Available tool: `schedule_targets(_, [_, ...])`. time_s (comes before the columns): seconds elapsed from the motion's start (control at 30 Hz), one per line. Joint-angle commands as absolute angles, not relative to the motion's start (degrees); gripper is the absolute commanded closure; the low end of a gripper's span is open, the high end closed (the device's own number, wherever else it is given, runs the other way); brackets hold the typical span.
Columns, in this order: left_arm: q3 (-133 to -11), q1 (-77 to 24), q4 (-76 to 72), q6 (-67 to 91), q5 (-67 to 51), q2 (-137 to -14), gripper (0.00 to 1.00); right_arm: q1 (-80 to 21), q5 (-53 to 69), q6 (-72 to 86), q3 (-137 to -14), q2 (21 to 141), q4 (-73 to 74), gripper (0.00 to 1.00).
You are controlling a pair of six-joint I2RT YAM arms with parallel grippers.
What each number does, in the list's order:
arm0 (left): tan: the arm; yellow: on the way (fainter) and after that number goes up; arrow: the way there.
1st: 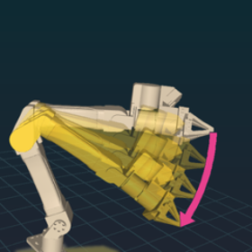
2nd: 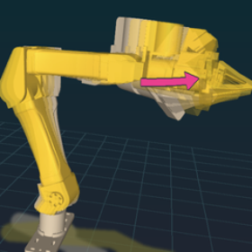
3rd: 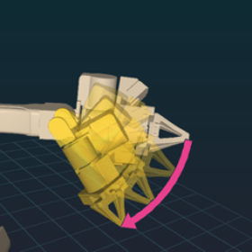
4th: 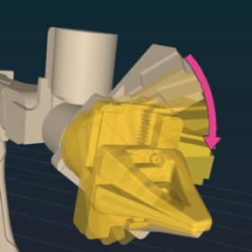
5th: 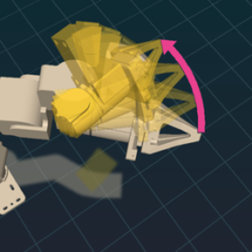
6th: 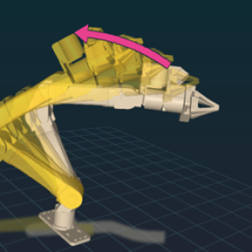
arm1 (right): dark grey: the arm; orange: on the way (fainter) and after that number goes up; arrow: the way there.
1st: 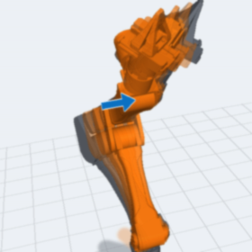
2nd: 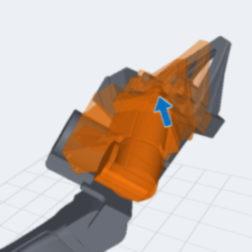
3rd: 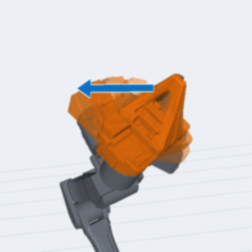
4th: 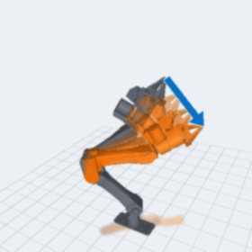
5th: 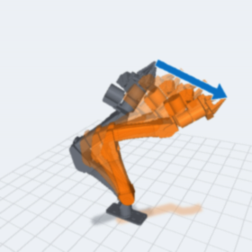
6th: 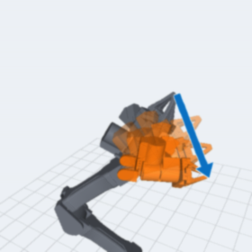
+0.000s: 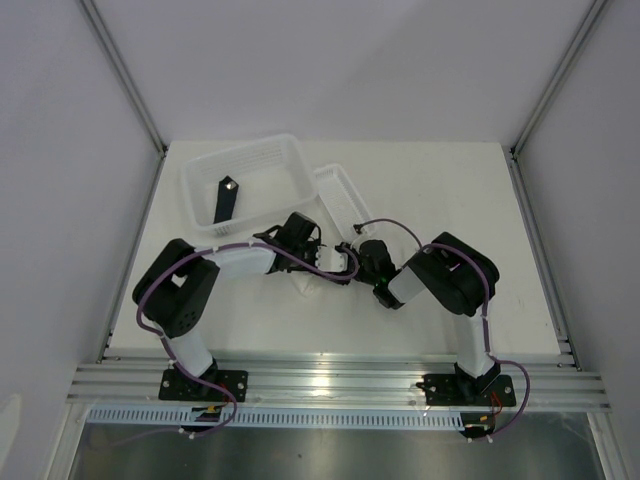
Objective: Place the utensils on the paper napkin and roll it up
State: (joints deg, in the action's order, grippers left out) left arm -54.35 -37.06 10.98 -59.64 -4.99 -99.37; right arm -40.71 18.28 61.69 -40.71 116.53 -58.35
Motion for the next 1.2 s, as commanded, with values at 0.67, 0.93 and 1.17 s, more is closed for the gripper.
schedule_targets(0.67, [-60.4,-30.9,19.0,-47.8,-2.7,-92.8,0.61,-42.1,17.1,57.1,-41.0,112.9,-48.4,1.00])
schedule_targets(0.93, [-74.1,-28.0,28.7,-38.4,-8.6,-103.0,0.61,-44.4,19.2,52.8,-39.9,112.8,-45.1,1.00])
schedule_targets(1.17, [-81.3,-27.1,38.7,-35.1,-11.9,-109.5,0.58,-44.4,17.8,53.1,-39.9,112.4,-44.8,1.00])
